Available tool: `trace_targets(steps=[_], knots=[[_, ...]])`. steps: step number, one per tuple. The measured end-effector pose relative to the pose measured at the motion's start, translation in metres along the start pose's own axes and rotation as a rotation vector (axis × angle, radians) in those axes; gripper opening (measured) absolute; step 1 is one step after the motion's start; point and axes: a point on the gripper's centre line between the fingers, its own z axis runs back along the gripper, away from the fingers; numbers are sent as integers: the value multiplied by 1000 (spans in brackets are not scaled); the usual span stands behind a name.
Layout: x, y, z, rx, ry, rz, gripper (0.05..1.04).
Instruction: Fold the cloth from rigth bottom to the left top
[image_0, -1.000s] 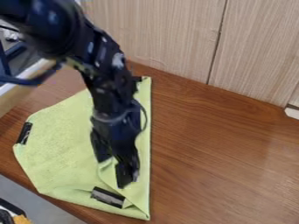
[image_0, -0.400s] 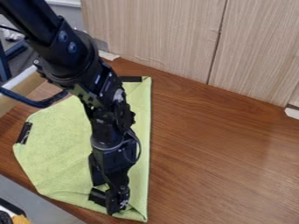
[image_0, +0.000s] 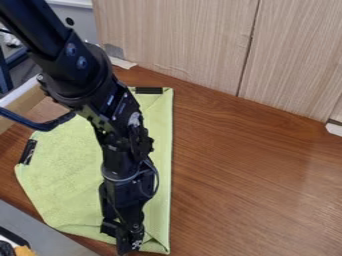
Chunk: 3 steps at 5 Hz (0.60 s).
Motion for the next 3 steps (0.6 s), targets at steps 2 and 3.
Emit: trace_targets(steps=[2, 3], knots=[[-1, -3, 6, 6, -28, -24, 671], [1, -2, 10, 16, -46, -28, 373]])
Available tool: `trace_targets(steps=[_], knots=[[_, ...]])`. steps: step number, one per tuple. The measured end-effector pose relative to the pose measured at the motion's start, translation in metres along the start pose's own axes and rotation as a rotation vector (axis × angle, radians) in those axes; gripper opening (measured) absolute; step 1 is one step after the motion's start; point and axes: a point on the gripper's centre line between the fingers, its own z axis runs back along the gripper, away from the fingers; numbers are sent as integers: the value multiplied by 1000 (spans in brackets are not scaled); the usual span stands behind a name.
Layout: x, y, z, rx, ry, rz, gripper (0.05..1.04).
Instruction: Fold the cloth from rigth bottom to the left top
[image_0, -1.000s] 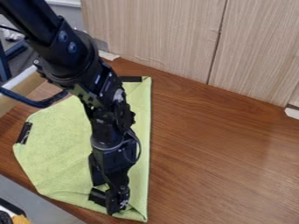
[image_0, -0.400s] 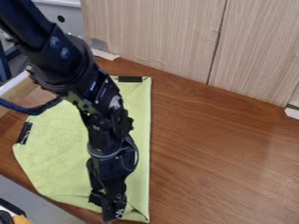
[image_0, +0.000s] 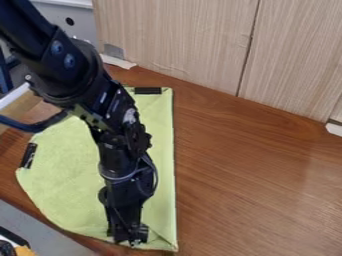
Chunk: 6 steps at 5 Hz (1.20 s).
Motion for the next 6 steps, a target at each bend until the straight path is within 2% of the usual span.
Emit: trace_targets(steps=[1, 2, 3, 4, 6], knots=[[0, 0, 0, -2, -2, 4, 169], [0, 0, 0, -2, 1, 3, 76], [0, 0, 1, -5, -2, 1, 64], [6, 5, 12, -1, -40, 19, 64], [30, 29, 47, 23, -120, 78, 64]])
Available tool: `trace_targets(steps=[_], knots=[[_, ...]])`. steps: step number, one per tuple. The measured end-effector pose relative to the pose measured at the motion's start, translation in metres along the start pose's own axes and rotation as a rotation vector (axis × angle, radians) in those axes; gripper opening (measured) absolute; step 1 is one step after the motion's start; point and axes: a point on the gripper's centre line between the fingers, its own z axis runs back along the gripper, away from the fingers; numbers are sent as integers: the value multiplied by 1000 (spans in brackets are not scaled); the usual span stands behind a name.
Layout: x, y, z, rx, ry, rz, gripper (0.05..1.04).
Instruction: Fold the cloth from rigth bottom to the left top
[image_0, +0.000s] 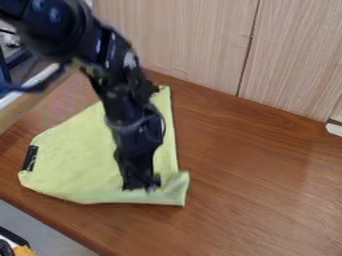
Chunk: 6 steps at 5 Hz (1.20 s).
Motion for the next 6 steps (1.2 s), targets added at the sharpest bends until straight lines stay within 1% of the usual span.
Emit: trace_targets(steps=[1, 2, 3, 4, 5, 6], knots=[[16, 23, 15, 8, -43, 62, 64], [30, 46, 18, 26, -47, 99, 64], [39, 68, 12, 36, -25, 139, 64], [41, 88, 2, 29, -8, 190, 64], [34, 105, -14, 8, -9, 255, 64], [28, 114, -29, 11, 33, 271, 64]])
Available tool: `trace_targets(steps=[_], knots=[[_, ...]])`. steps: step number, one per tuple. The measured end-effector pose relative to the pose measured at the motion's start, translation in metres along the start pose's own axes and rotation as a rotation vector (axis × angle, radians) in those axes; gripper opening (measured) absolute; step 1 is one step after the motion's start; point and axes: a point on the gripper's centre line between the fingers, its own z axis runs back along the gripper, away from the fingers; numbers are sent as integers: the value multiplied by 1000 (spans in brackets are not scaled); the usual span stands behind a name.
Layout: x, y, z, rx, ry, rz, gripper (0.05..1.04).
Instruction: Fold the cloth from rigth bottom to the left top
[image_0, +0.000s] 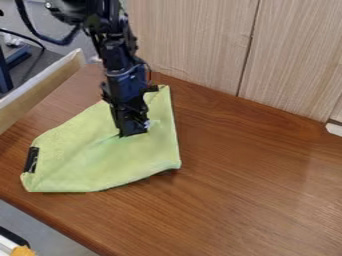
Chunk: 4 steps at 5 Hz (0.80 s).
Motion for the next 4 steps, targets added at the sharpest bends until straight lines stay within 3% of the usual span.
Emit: trace_targets(steps=[2, 3, 4], knots=[[1, 11, -19, -11, 36, 25, 88], [1, 11, -21, -2, 56, 17, 249], [1, 8, -21, -2, 62, 20, 518]])
